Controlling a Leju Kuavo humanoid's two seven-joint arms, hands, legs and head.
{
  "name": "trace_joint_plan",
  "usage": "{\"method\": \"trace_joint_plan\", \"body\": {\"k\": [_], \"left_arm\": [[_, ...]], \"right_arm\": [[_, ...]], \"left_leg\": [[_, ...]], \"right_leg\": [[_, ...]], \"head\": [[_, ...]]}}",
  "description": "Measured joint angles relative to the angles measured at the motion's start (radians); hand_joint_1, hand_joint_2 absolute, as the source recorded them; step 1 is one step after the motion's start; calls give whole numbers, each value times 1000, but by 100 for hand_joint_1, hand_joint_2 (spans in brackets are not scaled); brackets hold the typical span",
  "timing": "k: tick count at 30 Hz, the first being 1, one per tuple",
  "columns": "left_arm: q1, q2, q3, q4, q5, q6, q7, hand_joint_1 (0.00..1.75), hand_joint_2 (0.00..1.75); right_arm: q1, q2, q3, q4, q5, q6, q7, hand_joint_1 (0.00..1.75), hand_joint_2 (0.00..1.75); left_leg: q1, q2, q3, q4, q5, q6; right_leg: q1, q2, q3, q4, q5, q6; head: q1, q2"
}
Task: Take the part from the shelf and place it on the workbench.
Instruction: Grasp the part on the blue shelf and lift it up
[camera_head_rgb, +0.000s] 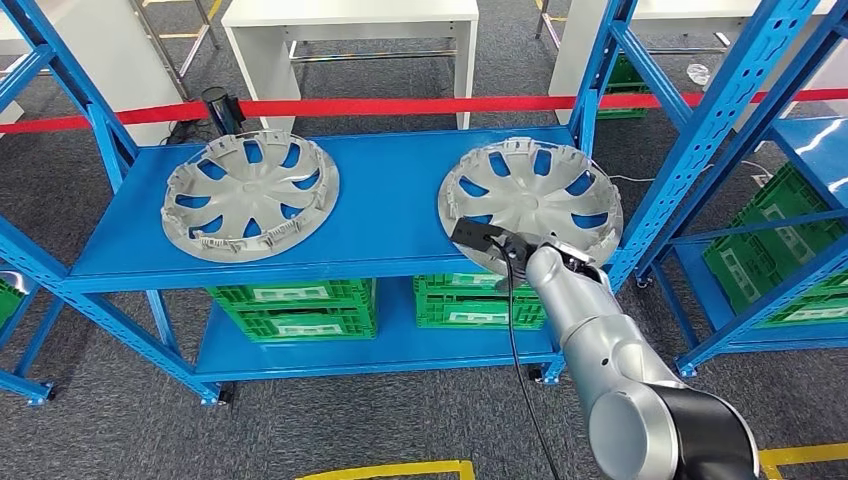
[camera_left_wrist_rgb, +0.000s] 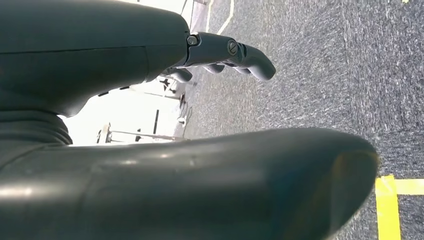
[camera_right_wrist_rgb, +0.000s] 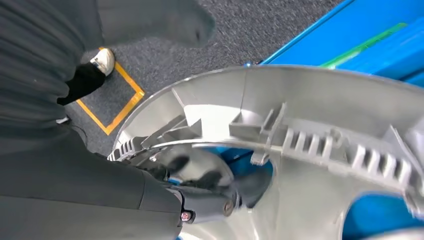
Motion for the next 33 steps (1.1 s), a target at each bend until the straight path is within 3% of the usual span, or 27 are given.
{"method": "trace_joint_plan", "body": {"k": [19,25,27,29,31,33], "left_arm": [[2,0,0,0,-13,-5,-10,0,0],[2,3,0,0,-21,-10,-26,0,0],[2,5,0,1,-21,-13,-30,0,0],[2,6,0,1,-22,-16,-31,0,0],[3,6,0,1,-23,-17,-31,0,0],[4,7,0,2,-23,-19,-30,0,0]], "right_arm": [[-1,-37,-15,0,-20,-4,-16,175,175],[-3,-59,-21,0,-29,-4,-15,168,175],[-3,-67,-22,0,-30,-3,-15,134,175],[-2,-74,-22,0,-31,-3,-13,54,175],[-2,-83,-22,0,-27,-3,-8,4,175],[-1,-92,-22,0,-24,-4,-2,0,175]], "left_leg": [[0,-5,3,0,0,2],[0,-11,3,0,0,3],[0,-14,3,1,0,3],[0,-17,2,1,1,5],[0,-18,1,1,2,6],[0,-18,0,1,2,7]], "right_leg": [[0,-6,5,-1,0,1],[-1,-12,7,-3,-2,2],[-1,-14,8,-3,-2,4],[-1,-16,9,-4,-3,5],[-2,-18,10,-5,-3,5],[-2,-18,10,-6,-2,6]], "head": [[0,0],[0,0],[0,0],[0,0],[0,0],[0,0]]}}
